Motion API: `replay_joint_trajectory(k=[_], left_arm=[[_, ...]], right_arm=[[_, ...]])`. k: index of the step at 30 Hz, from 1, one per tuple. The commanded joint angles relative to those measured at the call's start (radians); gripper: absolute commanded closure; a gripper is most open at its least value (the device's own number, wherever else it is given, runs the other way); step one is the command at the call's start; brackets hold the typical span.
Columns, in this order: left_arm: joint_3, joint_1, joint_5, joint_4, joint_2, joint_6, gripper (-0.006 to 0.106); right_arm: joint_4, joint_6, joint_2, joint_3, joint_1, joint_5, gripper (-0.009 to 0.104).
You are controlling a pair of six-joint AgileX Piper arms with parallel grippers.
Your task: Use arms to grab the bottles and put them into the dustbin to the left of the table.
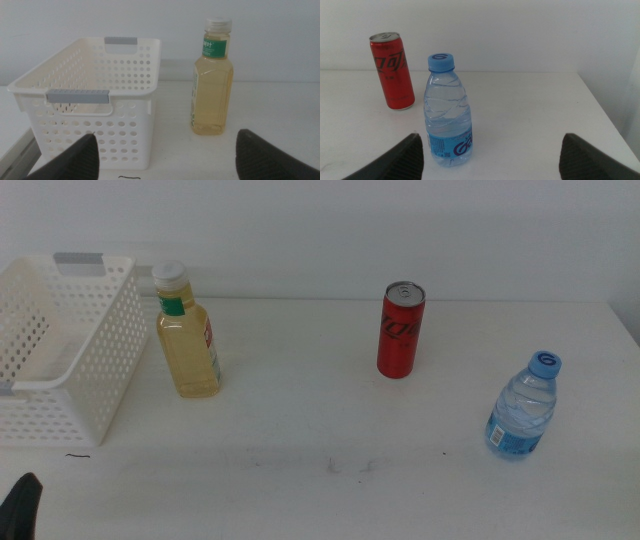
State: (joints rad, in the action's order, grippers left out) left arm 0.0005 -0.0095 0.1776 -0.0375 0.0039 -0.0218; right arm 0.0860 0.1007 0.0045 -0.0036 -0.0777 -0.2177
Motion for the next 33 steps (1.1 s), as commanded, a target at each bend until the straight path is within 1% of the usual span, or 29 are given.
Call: replay_joint_trajectory(k=[1,10,13,16,17,22,24,27,28,33], left_arm=[[0.0,0.001,-0.006,-0.003,-0.004,-0.002,0.007],[0.0,-0.022,-0.013,0.016,0.002,-0.002,0.007],[0.0,-0.047,-0.061,0.007,0.074,-0.002,0.007],[0.0,-0.16,-0.278,0.021,0.296,-0.002,0.007],[0.0,-0.21,-0.384,0.038,0.4,-0.002,0.007],[0.0,-0.415,-0.924,0.038,0.925,-0.002,0.007],[0.0,-0.462,-1.102,0.038,1.096,-0.002,0.007],[0.0,-0.473,-1.346,0.091,1.329,-0.002,0.007],[0.0,-0.473,-1.399,0.108,1.394,-0.002,0.007],[-0.125,-0.473,-1.399,0.198,1.611,-0.011,0.007]], right_arm=[[0.005,-0.003,-0.004,0.004,0.009,0.011,0.005],[0.005,-0.003,-0.004,0.004,0.009,0.011,0.005],[0.005,-0.003,-0.004,0.004,0.009,0.011,0.005],[0.005,-0.003,-0.004,0.004,0.009,0.011,0.005],[0.005,-0.003,-0.004,0.004,0.009,0.011,0.005],[0.005,-0.003,-0.004,0.004,0.009,0.011,0.005],[0.005,-0.003,-0.004,0.004,0.009,0.011,0.005],[0.005,-0.003,-0.004,0.004,0.009,0.011,0.005],[0.005,-0.003,-0.004,0.004,0.009,0.011,0.005],[0.005,-0.003,-0.004,0.004,0.009,0.011,0.005]])
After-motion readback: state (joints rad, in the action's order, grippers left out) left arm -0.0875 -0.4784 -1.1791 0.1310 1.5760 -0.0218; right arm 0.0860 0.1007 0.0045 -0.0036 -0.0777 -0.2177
